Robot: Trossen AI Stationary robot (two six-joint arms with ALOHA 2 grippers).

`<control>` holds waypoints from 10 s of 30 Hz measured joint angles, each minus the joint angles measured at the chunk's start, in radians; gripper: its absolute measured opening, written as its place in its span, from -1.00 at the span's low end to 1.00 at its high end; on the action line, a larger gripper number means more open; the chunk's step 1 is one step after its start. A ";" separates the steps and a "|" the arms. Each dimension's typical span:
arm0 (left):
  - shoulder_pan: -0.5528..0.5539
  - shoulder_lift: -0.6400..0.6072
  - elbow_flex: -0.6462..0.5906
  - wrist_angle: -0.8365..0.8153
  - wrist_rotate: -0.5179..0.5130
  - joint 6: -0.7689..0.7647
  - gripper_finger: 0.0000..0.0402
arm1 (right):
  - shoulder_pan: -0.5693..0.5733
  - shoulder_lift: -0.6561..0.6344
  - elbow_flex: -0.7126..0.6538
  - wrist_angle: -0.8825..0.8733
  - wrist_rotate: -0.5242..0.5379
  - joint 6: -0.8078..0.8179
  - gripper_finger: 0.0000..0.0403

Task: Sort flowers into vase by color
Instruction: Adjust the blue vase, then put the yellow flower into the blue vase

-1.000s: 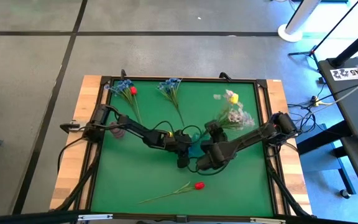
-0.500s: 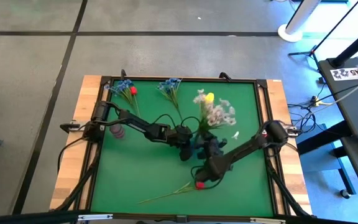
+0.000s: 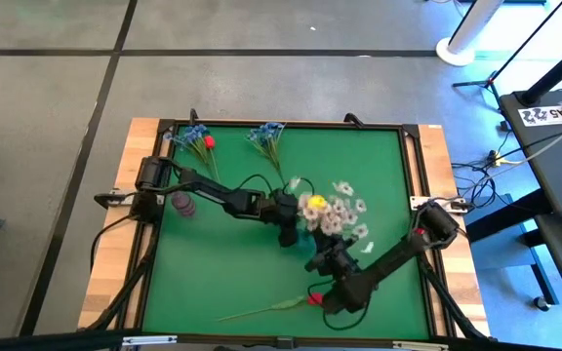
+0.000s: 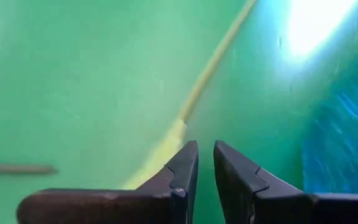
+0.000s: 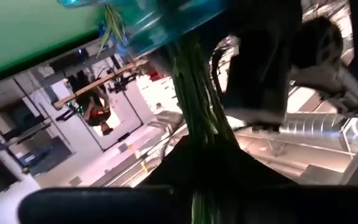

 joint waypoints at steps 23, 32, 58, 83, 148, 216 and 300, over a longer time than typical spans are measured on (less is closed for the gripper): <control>-0.041 -0.089 0.002 -0.225 -0.131 0.035 -0.75 | 0.025 0.000 0.002 0.020 0.027 0.162 0.27; -0.086 -0.146 0.002 -0.308 -0.206 0.037 -0.75 | 0.057 -0.024 0.007 -0.025 -0.043 0.228 0.30; -0.199 -0.165 0.001 -0.367 -0.296 0.112 -0.75 | 0.260 -0.078 0.056 -0.062 -0.347 0.828 0.30; 0.082 -0.136 -0.133 -0.214 0.064 0.274 -0.21 | 0.253 -0.439 -0.353 0.140 -0.642 1.663 0.30; -0.630 -0.784 -0.080 -0.925 -1.036 1.372 -0.99 | 0.072 -0.441 -0.366 0.001 -0.644 1.870 0.30; -0.312 -0.767 -0.002 -0.336 -0.368 2.227 -0.97 | 0.063 -0.441 -0.366 0.185 -0.591 2.023 0.30; 0.095 -0.942 -0.188 -0.441 -0.211 0.315 -0.38 | 0.063 -0.441 -0.366 0.229 -0.672 1.960 0.30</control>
